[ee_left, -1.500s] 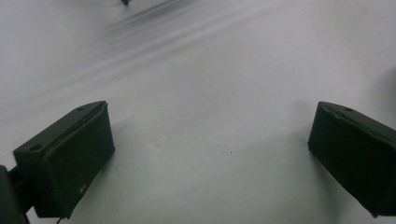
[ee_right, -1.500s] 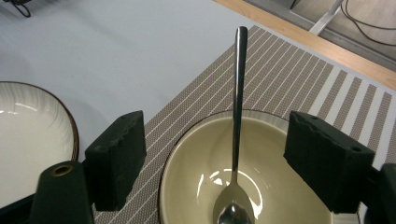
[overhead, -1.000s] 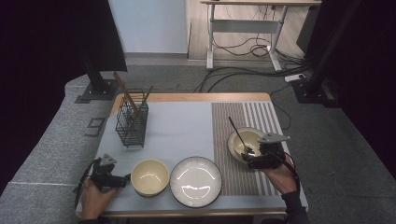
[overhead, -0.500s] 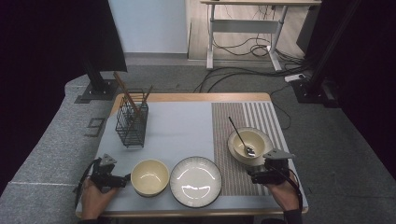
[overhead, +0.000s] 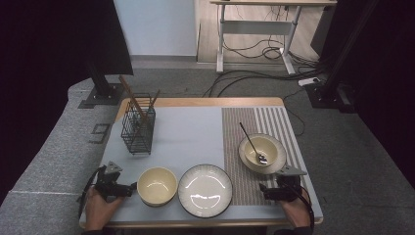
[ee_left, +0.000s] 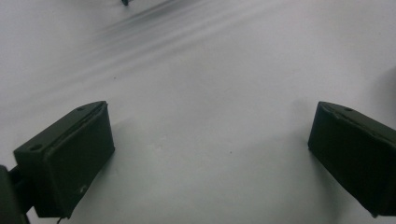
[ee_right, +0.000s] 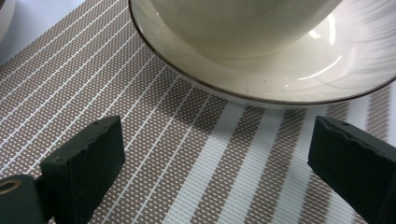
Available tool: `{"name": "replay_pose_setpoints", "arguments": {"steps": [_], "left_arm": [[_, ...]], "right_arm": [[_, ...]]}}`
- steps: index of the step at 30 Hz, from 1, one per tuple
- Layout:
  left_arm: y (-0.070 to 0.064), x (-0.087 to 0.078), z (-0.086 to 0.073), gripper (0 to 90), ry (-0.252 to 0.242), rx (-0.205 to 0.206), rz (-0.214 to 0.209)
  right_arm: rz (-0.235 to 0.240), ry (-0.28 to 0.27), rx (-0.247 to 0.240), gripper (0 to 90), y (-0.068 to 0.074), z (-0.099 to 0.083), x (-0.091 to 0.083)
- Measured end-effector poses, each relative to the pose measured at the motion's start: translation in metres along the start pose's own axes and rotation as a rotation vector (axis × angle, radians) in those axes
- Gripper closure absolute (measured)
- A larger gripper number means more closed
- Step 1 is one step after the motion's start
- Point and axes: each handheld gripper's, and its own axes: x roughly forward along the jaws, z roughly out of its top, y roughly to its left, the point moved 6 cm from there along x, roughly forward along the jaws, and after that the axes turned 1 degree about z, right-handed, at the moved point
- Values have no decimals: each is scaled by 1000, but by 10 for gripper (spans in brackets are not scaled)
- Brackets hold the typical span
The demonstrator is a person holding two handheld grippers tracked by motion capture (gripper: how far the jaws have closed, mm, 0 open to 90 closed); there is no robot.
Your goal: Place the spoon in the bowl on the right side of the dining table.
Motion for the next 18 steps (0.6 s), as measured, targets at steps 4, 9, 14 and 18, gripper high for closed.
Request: {"name": "replay_pose_setpoints", "arguments": {"steps": [4, 9, 14, 18], "left_arm": [[0, 0, 0, 1, 0, 0, 0], [0, 0, 0, 1, 0, 0, 0], [0, 0, 0, 1, 0, 0, 0], [0, 0, 0, 0, 0, 0, 0]], "right_arm": [[20, 7, -13, 34, 2, -7, 9], [13, 9, -23, 29, 3, -8, 10], [14, 4, -22, 27, 3, -8, 10], [16, 2, -23, 27, 3, -8, 10]]}}
